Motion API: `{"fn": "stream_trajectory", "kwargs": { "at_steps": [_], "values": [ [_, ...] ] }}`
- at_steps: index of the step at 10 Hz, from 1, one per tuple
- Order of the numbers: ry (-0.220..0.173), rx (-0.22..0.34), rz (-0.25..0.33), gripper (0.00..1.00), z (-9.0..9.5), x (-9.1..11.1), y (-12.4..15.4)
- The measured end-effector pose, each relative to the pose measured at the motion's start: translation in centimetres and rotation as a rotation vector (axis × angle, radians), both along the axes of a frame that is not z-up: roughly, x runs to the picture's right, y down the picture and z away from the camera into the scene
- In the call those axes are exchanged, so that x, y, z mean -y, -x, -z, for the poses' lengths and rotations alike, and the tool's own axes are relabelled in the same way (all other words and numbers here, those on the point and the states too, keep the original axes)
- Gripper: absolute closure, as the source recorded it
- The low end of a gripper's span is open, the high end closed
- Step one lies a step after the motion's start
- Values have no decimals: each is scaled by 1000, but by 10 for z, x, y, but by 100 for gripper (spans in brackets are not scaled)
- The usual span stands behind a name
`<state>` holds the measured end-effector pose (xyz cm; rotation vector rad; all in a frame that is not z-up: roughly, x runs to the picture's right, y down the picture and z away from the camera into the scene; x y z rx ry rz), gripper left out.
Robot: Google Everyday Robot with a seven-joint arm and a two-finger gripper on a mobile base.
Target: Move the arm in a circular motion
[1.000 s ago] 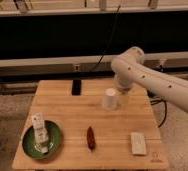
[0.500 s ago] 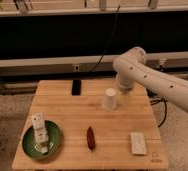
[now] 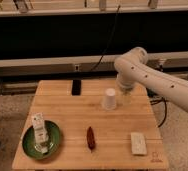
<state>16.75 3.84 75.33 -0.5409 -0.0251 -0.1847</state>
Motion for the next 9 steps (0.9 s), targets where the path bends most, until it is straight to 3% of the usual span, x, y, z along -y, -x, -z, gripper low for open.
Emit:
{"fn": "stream_trajectory", "kwargs": {
  "at_steps": [9],
  "values": [
    [4, 20, 5, 20, 0, -9, -4]
  ]
}}
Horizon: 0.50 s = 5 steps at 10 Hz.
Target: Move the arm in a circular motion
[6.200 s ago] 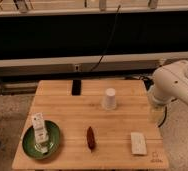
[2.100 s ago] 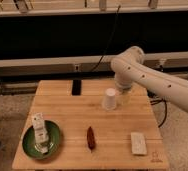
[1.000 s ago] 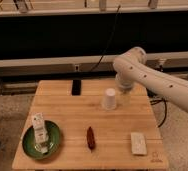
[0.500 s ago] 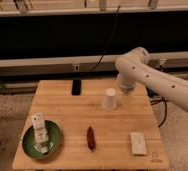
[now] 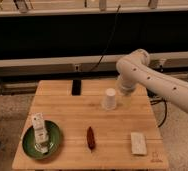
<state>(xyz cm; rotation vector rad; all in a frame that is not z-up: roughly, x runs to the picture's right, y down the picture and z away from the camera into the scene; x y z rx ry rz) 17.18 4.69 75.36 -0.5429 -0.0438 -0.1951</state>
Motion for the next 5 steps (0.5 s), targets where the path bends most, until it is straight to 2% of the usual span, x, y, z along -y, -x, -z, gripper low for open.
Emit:
{"fn": "stream_trajectory", "kwargs": {
  "at_steps": [5],
  "values": [
    [3, 18, 6, 20, -1, -5, -1]
  ]
}}
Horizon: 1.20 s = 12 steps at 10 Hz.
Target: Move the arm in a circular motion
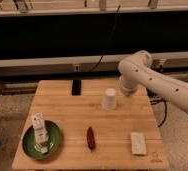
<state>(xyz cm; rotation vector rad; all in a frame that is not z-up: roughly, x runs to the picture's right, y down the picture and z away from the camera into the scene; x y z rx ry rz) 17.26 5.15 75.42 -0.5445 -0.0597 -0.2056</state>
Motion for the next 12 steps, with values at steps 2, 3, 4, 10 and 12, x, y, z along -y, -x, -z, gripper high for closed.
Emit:
{"fn": "stream_trajectory", "kwargs": {
  "at_steps": [2, 3, 4, 10, 12],
  "values": [
    [0, 6, 5, 20, 0, -3, -3],
    [0, 9, 6, 20, 0, -5, -3],
    [0, 15, 11, 20, 0, -6, -2],
    [-3, 43, 44, 20, -1, -12, 3],
    [-3, 53, 56, 20, -3, -14, 5]
  ]
}}
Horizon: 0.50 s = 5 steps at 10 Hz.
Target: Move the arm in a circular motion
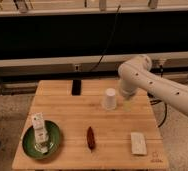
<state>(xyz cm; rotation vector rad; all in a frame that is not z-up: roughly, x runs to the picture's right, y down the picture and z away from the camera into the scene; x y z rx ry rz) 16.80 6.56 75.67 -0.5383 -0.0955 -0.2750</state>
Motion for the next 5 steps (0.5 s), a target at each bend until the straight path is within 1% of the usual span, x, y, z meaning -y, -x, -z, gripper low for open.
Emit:
{"fn": "stream_trajectory", "kwargs": {
  "at_steps": [2, 4, 5],
  "values": [
    [-1, 6, 9, 20, -2, -1, -2],
    [0, 20, 23, 20, -3, -2, 3],
    [0, 21, 23, 20, -4, -3, -1]
  ]
}}
